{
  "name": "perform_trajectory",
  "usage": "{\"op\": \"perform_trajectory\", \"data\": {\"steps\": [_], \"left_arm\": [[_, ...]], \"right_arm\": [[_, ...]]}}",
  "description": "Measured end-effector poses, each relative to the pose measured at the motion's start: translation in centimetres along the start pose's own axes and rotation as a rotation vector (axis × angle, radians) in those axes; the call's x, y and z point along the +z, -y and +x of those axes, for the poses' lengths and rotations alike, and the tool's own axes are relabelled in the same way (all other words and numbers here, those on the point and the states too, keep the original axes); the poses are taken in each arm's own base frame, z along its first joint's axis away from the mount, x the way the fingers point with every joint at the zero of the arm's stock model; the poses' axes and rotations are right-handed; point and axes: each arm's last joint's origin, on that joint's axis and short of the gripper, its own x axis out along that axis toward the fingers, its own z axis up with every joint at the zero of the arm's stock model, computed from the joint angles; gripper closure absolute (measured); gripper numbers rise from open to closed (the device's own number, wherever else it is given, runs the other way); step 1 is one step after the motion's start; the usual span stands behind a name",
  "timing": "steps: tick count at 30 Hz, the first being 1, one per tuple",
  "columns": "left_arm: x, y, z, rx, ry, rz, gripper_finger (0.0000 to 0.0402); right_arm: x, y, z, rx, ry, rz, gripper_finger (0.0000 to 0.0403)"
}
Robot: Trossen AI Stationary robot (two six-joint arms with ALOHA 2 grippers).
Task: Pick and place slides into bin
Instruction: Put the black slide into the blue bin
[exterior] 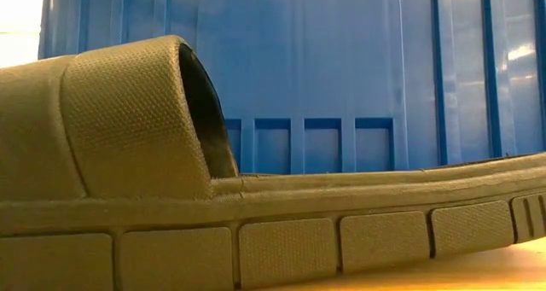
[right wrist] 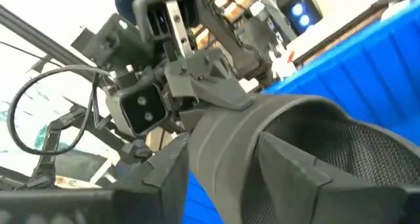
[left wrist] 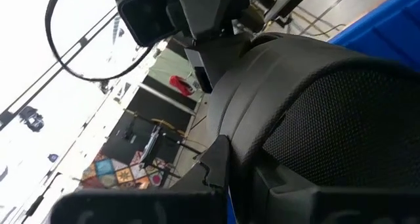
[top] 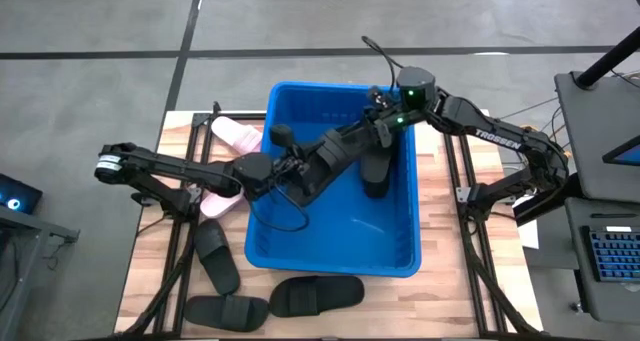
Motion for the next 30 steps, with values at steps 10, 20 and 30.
{"op": "perform_trajectory", "data": {"steps": [10,20,30], "left_arm": [[0.8,-2.0,-0.5,0.115,-0.068,-0.06,0.0401],[0.5,-1.9,-0.4,0.124,-0.095,-0.104,0.0401],[0.3,-0.3,3.4,0.211,-0.252,-0.143,0.0401]], "right_arm": [[2.9,-1.0,-1.5,0.01,0.271,-0.307,0.0227],[5.4,-2.5,-4.5,-0.031,0.371,-0.425,0.0241],[5.4,-5.9,-7.3,-0.024,0.366,-0.426,0.0244]]}}
